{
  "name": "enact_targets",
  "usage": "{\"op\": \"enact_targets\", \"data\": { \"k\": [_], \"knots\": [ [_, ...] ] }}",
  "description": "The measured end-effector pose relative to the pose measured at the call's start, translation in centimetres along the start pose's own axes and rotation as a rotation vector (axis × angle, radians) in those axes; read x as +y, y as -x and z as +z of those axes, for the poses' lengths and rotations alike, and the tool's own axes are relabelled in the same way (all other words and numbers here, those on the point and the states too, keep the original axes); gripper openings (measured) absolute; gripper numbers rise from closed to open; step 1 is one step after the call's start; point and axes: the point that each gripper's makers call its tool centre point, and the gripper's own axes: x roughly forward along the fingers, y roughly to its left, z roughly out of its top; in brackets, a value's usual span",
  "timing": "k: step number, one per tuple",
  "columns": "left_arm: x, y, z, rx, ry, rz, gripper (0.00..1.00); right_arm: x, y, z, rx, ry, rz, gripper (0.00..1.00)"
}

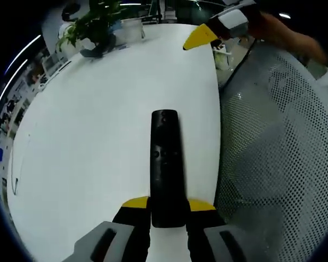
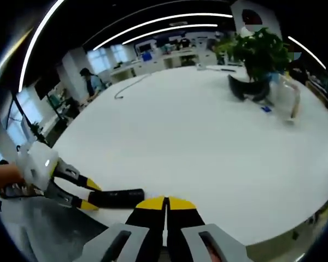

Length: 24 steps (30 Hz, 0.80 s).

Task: Press the specified remote control buttons in sequence, fully releasing each button before pressing the next.

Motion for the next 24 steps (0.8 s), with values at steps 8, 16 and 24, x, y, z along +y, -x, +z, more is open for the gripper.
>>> {"op": "enact_targets", "data": {
  "k": [8, 16, 24],
  "knots": [
    [-0.4, 0.1, 0.1, -0.035, 0.022, 0.008, 0.23, 2.8, -3.0, 2.1, 0.048, -0.043, 0.055, 0.00],
    [-1.3, 0.1, 0.2, -0.125, 0.064, 0.023, 0.23, 3.6, -5.4, 0.7, 0.091, -0.162, 0.150, 0.00],
    [-2.4, 0.3, 0.2, -0.235, 0.082, 0.007, 0.23, 4.7, -5.4, -2.7, 0.253, -0.279, 0.226, 0.00]
  ]
}}
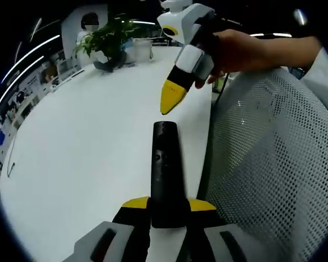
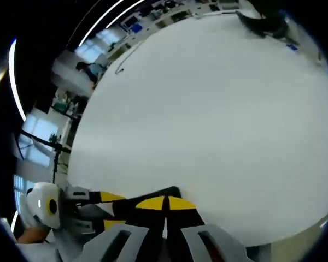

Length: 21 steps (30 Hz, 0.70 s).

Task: Press the specified remote control buttons in sequence, fully releasing each button before pressing the next.

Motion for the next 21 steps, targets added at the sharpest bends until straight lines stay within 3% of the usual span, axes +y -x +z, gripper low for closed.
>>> {"op": "enact_targets", "data": {
  "k": [2, 5, 11, 14, 21],
  "knots": [
    [-0.1, 0.0, 0.0, -0.021, 0.017, -0.007, 0.23, 0.3, 0.0, -0.1, -0.011, 0.006, 0.002, 0.00],
    [-0.3, -0.1, 0.1, -0.033, 0.008, -0.010, 0.23, -0.4, -0.5, -1.2, 0.055, -0.005, -0.038, 0.00],
    [-0.3, -0.1, 0.1, -0.070, 0.001, 0.003, 0.24, -0.7, -0.7, -1.2, 0.045, 0.021, -0.061, 0.00],
    [-0.4, -0.1, 0.2, -0.063, -0.012, 0.011, 0.24, -1.1, -1.1, -1.7, 0.070, 0.035, -0.088, 0.00],
    [-0.4, -0.1, 0.3, -0.068, -0.012, 0.011, 0.24, -1.0, -0.9, -1.5, 0.057, 0.032, -0.085, 0.00]
  ]
}}
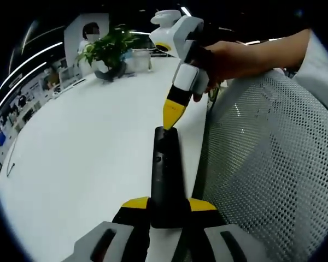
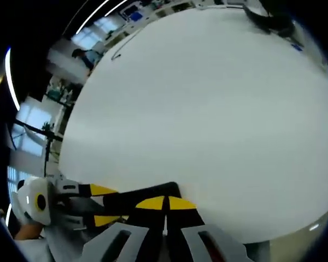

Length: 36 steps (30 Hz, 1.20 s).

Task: Press the specified remote control buttons in sequence, fully releasing each button before pressing the next.

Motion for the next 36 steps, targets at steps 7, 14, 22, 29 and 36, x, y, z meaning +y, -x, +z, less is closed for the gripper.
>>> {"op": "enact_targets", "data": {
  "k": [7, 14, 22, 29, 36],
  "knots": [
    [-0.01, -0.01, 0.03, -0.003, -0.001, -0.001, 0.24, 0.08, 0.00, 0.14, 0.003, -0.055, 0.018, 0.00],
    [-0.05, -0.07, 0.08, -0.006, -0.002, -0.001, 0.24, 0.28, -0.23, 0.32, -0.009, -0.040, 0.020, 0.00],
    [-0.03, -0.15, 0.07, -0.005, 0.008, 0.003, 0.24, 0.15, -0.12, 0.23, -0.008, -0.029, 0.008, 0.00],
    [-0.04, -0.15, 0.05, -0.007, 0.011, 0.004, 0.24, 0.03, -0.26, 0.31, -0.010, -0.015, 0.001, 0.00],
    [-0.06, -0.12, 0.08, -0.011, 0.011, 0.002, 0.24, 0.22, -0.20, 0.29, -0.006, 0.001, 0.002, 0.00]
  ]
}}
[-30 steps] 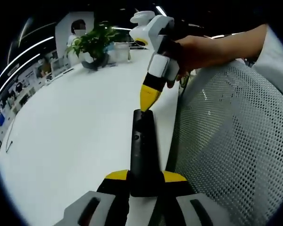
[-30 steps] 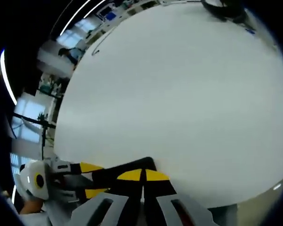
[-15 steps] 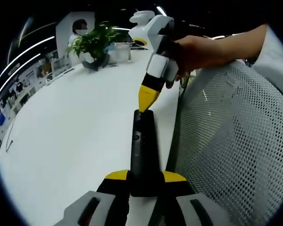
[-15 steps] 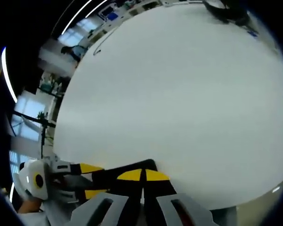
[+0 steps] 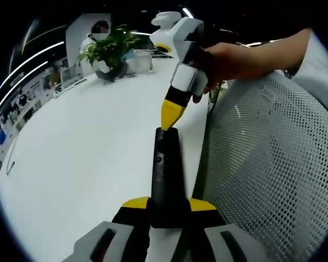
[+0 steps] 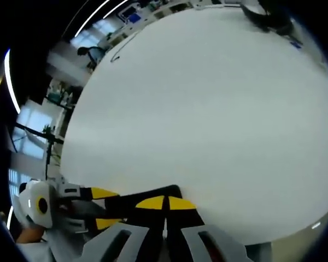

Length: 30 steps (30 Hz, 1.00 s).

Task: Press the specified remote control buttons in sequence, fully releasing each button before pressing the next.

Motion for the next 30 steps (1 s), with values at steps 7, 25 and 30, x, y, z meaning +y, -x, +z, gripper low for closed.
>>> {"op": "enact_targets", "data": {
  "k": [7, 25, 30],
  "knots": [
    [0.0, 0.1, 0.0, -0.005, 0.003, -0.002, 0.24, 0.3, 0.3, 0.3, -0.013, -0.029, 0.035, 0.00],
    [-0.1, 0.1, 0.0, -0.007, 0.003, -0.002, 0.24, 0.7, -0.2, -0.7, 0.040, 0.022, 0.031, 0.00],
    [0.0, 0.1, 0.0, -0.008, 0.006, -0.003, 0.24, 0.7, -0.2, -0.7, 0.034, -0.011, 0.036, 0.00]
  ]
}}
